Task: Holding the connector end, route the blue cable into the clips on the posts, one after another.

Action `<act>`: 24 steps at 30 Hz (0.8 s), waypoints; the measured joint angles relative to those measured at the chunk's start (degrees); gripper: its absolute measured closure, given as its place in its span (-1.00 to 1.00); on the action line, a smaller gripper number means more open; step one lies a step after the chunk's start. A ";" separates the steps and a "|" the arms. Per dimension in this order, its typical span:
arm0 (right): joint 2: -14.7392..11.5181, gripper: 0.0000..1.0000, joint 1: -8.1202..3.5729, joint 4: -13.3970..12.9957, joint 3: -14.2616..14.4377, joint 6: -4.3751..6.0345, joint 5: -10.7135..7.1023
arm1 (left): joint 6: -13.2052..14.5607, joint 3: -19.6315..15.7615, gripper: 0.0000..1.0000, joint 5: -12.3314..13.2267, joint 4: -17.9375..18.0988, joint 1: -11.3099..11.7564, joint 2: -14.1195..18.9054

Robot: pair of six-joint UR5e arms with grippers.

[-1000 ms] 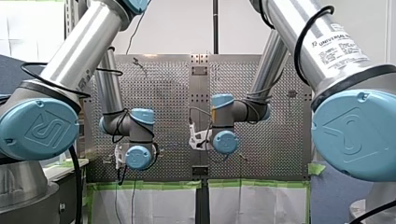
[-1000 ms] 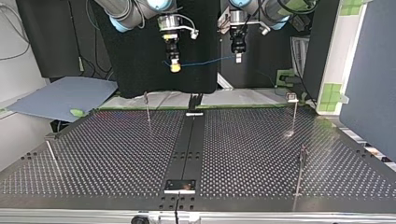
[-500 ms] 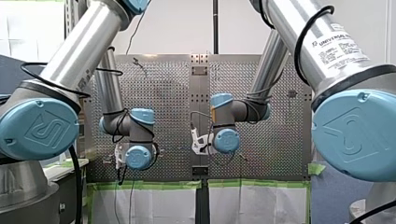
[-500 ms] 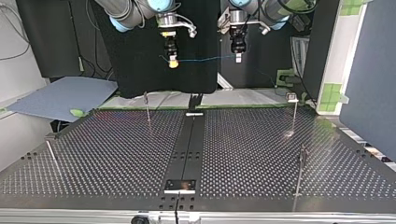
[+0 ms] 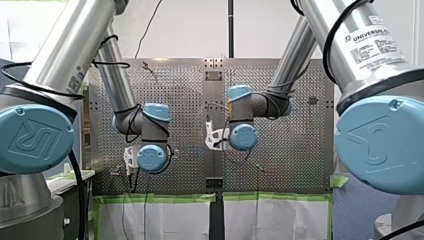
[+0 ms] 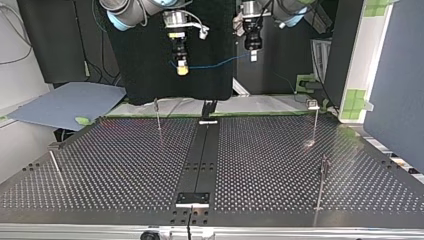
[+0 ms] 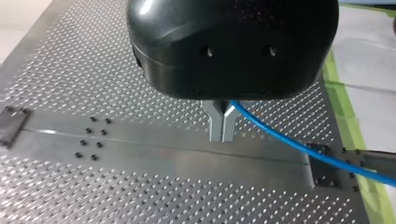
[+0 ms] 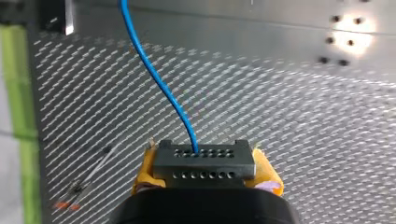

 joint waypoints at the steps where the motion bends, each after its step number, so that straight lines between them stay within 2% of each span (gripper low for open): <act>1: -0.55 1.00 -0.04 0.19 -0.21 0.02 -0.53 | -0.35 0.00 1.00 -0.69 -0.69 0.01 0.69; 8: -4.48 1.00 -0.15 3.20 -3.23 0.07 -4.44 | -1.09 0.00 1.00 -4.21 -4.25 0.36 4.24; 14: -7.32 1.00 -0.15 6.16 -6.20 0.07 -6.70 | -0.48 1.06 1.00 -6.77 -7.41 1.38 7.42; 19: -7.44 1.00 -0.17 8.32 -8.64 0.21 -8.41 | -0.84 3.68 1.00 -7.83 -10.27 2.58 10.25; 24: -6.97 1.00 -0.23 9.44 -11.37 1.41 -9.52 | -2.48 6.24 1.00 -8.22 -12.83 3.45 12.84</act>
